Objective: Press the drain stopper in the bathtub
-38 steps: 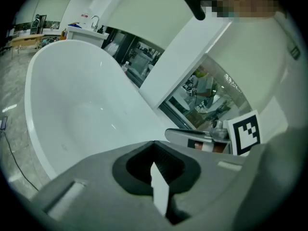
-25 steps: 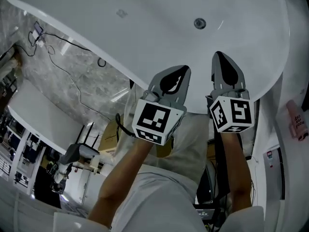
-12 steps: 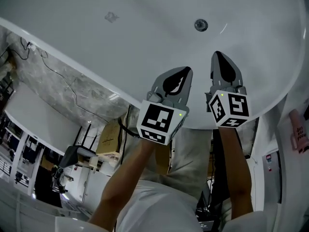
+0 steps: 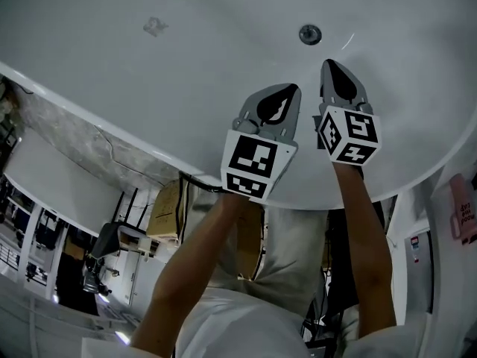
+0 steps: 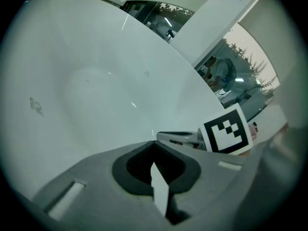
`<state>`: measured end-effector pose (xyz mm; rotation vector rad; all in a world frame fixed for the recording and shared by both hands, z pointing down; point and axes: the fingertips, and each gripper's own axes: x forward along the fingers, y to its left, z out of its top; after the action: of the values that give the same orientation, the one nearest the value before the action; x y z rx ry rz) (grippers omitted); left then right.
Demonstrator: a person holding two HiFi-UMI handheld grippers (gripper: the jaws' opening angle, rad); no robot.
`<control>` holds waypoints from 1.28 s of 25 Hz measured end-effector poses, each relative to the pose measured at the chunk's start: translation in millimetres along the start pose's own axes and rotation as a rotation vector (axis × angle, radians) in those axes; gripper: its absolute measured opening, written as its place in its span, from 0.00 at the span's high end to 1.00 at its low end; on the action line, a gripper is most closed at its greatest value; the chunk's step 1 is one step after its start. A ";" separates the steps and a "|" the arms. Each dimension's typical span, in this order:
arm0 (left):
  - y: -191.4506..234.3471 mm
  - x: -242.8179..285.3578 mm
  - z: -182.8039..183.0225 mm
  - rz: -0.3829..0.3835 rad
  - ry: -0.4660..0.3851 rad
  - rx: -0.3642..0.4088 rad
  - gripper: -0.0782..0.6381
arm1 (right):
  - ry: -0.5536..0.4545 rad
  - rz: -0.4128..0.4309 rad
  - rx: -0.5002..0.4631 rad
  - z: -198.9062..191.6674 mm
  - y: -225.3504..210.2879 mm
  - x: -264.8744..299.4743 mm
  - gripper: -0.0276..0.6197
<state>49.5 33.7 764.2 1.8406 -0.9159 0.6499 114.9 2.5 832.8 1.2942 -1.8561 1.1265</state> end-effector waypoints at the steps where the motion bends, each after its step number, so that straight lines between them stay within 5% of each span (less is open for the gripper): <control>1: 1.9 5.3 -2.3 0.001 0.005 0.003 0.89 | -0.002 -0.002 0.001 -1.1 -3.7 4.8 0.95; 19: 33.7 66.6 -33.2 0.021 0.070 -0.017 0.89 | 0.158 -0.028 -0.022 -71.9 -48.3 103.0 0.95; 23: 40.8 78.3 -41.9 0.042 0.077 -0.085 0.89 | 0.203 -0.027 0.028 -85.0 -57.7 128.9 0.95; 32: 56.7 95.6 -50.1 0.065 0.098 -0.082 0.89 | 0.273 -0.050 0.049 -101.1 -63.1 169.7 0.95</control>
<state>56.4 34.1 885.9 1.6979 -0.9274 0.7255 117.2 9.8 1040.1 1.1425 -1.5975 1.2609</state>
